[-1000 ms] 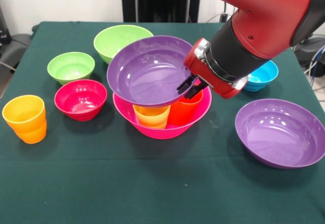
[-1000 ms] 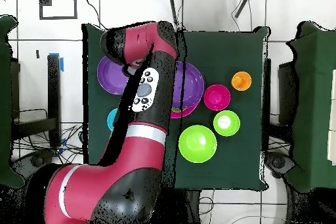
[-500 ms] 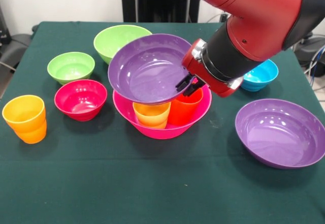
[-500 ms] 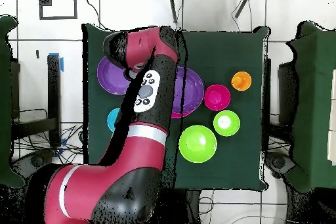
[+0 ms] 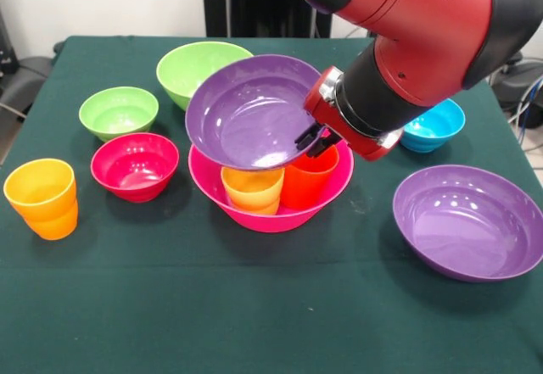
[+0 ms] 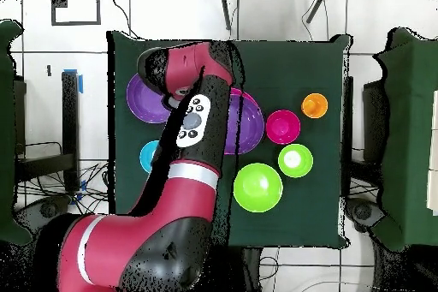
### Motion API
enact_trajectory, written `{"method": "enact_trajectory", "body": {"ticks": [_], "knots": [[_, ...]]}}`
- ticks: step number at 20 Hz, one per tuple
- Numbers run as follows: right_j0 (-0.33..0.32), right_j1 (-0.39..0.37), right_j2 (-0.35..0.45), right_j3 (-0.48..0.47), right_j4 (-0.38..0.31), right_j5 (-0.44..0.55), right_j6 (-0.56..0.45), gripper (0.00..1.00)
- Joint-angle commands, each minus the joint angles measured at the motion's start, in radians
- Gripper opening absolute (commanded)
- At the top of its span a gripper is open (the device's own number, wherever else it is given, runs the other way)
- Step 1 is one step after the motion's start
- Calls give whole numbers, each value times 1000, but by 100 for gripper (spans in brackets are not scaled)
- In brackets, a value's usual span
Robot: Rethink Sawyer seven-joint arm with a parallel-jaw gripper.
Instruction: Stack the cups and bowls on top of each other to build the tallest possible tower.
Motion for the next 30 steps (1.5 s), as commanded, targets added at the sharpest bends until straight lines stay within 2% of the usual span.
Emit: {"method": "enact_trajectory", "body": {"ticks": [1, 11, 17, 23, 24, 30], "knots": [[5, -37, 136, 112, -14, -87, -100, 0], [8, -42, 140, 141, -23, -133, -72, 0], [15, -36, 132, 127, -30, -166, -55, 0], [19, -31, 129, 112, -27, -153, -46, 0], [20, -33, 128, 115, -27, -160, -41, 100], [20, -39, 133, 125, -3, -135, -6, 100]]}}
